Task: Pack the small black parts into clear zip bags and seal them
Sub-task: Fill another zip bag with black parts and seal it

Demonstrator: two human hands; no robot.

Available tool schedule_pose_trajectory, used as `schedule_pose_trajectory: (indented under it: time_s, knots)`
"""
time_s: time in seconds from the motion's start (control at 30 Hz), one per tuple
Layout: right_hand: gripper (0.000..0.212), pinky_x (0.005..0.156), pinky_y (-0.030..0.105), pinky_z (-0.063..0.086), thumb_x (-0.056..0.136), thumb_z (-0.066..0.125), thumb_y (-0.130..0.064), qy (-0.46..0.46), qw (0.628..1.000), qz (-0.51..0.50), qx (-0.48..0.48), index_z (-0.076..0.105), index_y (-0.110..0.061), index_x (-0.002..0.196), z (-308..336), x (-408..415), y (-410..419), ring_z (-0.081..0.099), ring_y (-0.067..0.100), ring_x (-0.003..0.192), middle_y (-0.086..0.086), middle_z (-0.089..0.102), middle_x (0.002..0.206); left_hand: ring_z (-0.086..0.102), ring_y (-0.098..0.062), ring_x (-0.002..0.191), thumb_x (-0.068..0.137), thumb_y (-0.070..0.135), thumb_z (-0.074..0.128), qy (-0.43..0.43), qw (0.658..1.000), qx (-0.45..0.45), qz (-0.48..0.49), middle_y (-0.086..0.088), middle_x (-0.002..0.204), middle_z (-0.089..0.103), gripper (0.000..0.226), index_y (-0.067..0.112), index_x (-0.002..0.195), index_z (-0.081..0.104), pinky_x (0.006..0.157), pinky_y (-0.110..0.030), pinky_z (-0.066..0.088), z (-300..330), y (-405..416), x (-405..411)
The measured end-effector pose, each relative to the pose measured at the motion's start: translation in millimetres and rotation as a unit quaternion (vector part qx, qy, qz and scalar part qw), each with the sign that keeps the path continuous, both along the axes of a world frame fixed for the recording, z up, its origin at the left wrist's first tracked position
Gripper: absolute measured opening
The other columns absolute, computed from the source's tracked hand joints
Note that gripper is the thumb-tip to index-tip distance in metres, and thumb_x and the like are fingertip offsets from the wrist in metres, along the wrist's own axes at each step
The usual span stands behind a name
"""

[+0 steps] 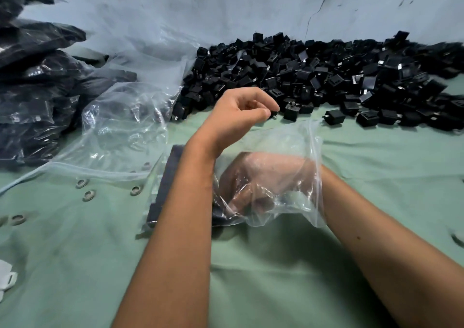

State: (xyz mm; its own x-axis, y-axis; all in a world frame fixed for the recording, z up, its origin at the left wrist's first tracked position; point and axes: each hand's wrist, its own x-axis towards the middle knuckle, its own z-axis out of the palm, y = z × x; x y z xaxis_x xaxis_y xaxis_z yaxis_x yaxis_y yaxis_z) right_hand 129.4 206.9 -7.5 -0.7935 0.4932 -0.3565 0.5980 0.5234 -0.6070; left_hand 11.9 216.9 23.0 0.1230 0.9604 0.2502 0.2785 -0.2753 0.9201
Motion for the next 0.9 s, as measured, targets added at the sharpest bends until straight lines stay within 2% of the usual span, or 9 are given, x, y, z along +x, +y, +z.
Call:
schedule_pose_trajectory:
  time_s: [0.1,0.13,0.2,0.3,0.43,0.57,0.7,0.8,0.9]
  knots:
    - [0.053,0.094,0.045,0.053,0.062,0.089,-0.008,-0.130,0.978,-0.081,0.141,0.072,-0.021,0.110,-9.4,-8.7,-7.9,0.073,0.020,0.102,0.001,0.076,0.103,0.062,0.001,0.099,0.086,-0.016,0.041,0.036,0.997,-0.001,-0.072,-0.004,0.109,0.074,0.048,0.008,0.102,0.079,0.088,-0.011,0.043,3.0,-3.2,22.2]
    - [0.047,0.092,0.046,0.055,0.066,0.088,-0.006,-0.083,0.992,-0.051,0.080,0.073,-0.027,0.105,-9.7,-1.8,-0.7,0.073,0.019,0.098,-0.001,0.076,0.099,0.061,0.004,0.103,0.083,-0.017,0.038,0.052,0.995,-0.001,-0.086,0.000,0.112,0.073,0.054,0.011,0.103,0.080,0.090,-0.009,0.043,3.7,-3.7,28.7]
    - [0.031,0.087,0.029,0.059,0.084,0.082,-0.013,0.004,0.998,0.030,-0.047,0.069,-0.041,0.088,4.4,22.6,4.8,0.071,0.007,0.088,-0.017,0.072,0.087,0.059,0.001,0.114,0.081,-0.017,0.036,0.096,0.991,-0.004,-0.098,0.003,0.116,0.069,0.061,0.015,0.105,0.081,0.101,-0.013,0.042,3.5,-2.6,39.5]
    - [0.026,0.059,0.002,0.048,0.088,0.080,-0.028,-0.018,0.999,-0.038,-0.020,0.061,-0.038,0.072,5.6,45.0,21.5,0.062,0.003,0.064,-0.024,0.062,0.064,0.058,-0.013,0.124,0.081,-0.015,0.035,0.144,0.984,-0.018,-0.100,0.001,0.121,0.069,0.067,0.023,0.113,0.080,0.114,-0.030,0.040,-4.2,2.3,46.2]
    - [0.011,0.075,0.015,0.057,0.086,0.081,-0.036,0.005,0.999,-0.020,-0.035,0.071,-0.030,0.087,-0.4,61.4,34.2,0.067,-0.001,0.072,-0.019,0.071,0.077,0.064,-0.037,0.095,0.094,-0.009,0.037,0.157,0.980,-0.046,-0.115,-0.020,0.115,0.073,0.056,0.025,0.110,0.078,0.086,-0.038,0.051,-13.1,7.2,45.5]
    - [0.016,0.086,0.055,0.061,0.092,0.075,-0.013,0.111,0.986,0.013,-0.124,0.077,-0.008,0.107,8.4,95.2,43.4,0.074,0.040,0.096,0.017,0.077,0.103,0.059,-0.027,0.084,0.100,-0.003,0.040,0.150,0.980,-0.071,-0.107,-0.008,0.097,0.070,0.039,0.015,0.110,0.074,0.083,-0.033,0.051,-17.1,8.3,37.9]
    - [0.005,0.046,0.023,0.052,0.089,0.074,-0.016,0.190,0.955,-0.176,-0.148,0.079,-0.017,0.090,7.8,143.8,64.7,0.066,0.019,0.054,0.009,0.069,0.068,0.057,-0.018,0.086,0.102,0.002,0.046,0.170,0.977,-0.090,-0.096,-0.005,0.098,0.067,0.036,0.022,0.119,0.071,0.069,-0.026,0.050,-22.0,10.2,35.1]
    - [0.017,0.045,0.021,0.039,0.092,0.067,-0.008,0.272,0.863,-0.424,0.041,0.077,-0.017,0.082,-5.2,148.8,81.9,0.050,0.013,0.051,-0.001,0.061,0.060,0.059,-0.017,0.105,0.104,0.002,0.047,0.194,0.973,-0.078,-0.094,-0.011,0.123,0.065,0.047,0.034,0.132,0.066,0.094,-0.039,0.053,-26.2,9.9,41.8]
    - [0.016,0.083,0.036,0.053,0.090,0.062,-0.016,0.152,0.752,-0.549,0.330,0.075,-0.022,0.099,-19.8,143.8,91.3,0.063,0.022,0.092,0.002,0.071,0.096,0.049,-0.016,0.132,0.102,-0.002,0.048,0.233,0.966,-0.056,-0.099,0.001,0.137,0.055,0.059,0.044,0.134,0.064,0.106,-0.030,0.042,-28.6,9.8,47.7]
